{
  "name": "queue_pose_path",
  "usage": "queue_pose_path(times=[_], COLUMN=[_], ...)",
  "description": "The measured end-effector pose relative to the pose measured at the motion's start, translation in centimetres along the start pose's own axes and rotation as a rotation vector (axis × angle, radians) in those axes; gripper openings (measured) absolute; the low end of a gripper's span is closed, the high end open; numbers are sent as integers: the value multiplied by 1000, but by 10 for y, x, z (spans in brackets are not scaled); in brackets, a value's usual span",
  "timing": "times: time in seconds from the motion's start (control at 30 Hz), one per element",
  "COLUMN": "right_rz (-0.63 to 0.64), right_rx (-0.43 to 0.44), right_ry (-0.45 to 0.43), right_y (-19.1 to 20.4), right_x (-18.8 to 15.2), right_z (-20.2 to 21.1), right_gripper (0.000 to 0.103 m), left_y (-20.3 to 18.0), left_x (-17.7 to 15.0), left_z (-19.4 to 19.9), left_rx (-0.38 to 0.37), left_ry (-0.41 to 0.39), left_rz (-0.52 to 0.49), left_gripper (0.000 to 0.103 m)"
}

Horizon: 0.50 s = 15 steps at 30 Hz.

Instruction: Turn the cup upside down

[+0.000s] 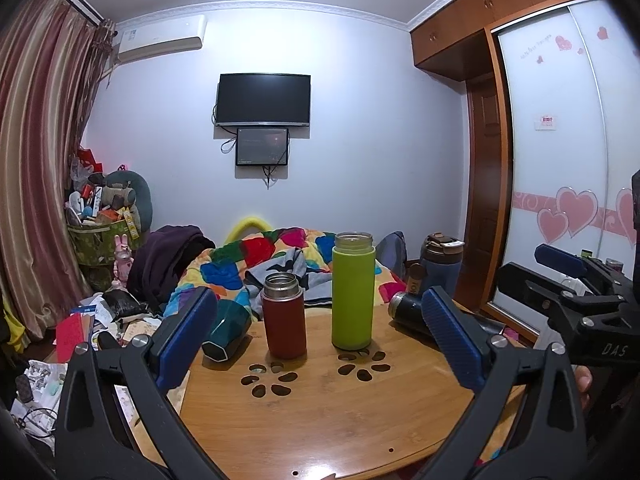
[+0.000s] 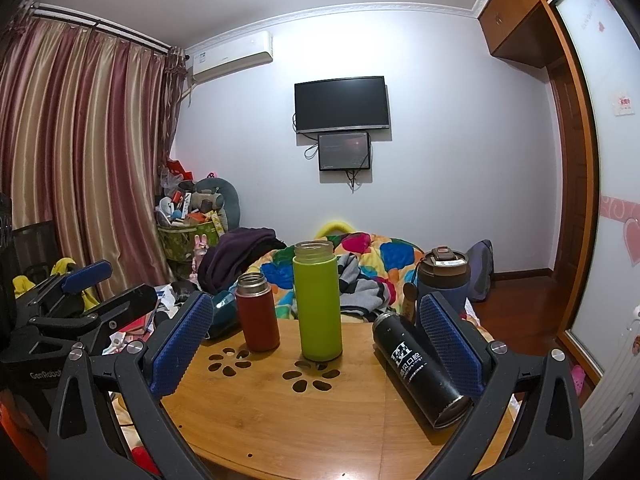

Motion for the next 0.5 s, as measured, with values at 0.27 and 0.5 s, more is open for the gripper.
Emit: queue_pose_path(times=[0.27, 0.5], right_rz=[-1, -1], right_rx=[-1, 1], right_ry=[1, 4], right_y=[0, 1], right_x=[0, 1], right_z=[0, 0], right_gripper=[103, 103], left_y=[-1, 0], left_x=[1, 1], left_z=[4, 4], left_rx=[1, 7], left_ry=[-12, -9], left_rz=[-6, 0], left_gripper=[103, 103])
Point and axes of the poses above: each gripper's, at about its wrist camera, not at the fingertips, and z roughly against the way its jaws point, y to its left, x to its top, the point moved 6 cm from there along -z, roughly the way its jaws point, and after that the axes turned 2 degrees about -z, right-handed, at the moved point
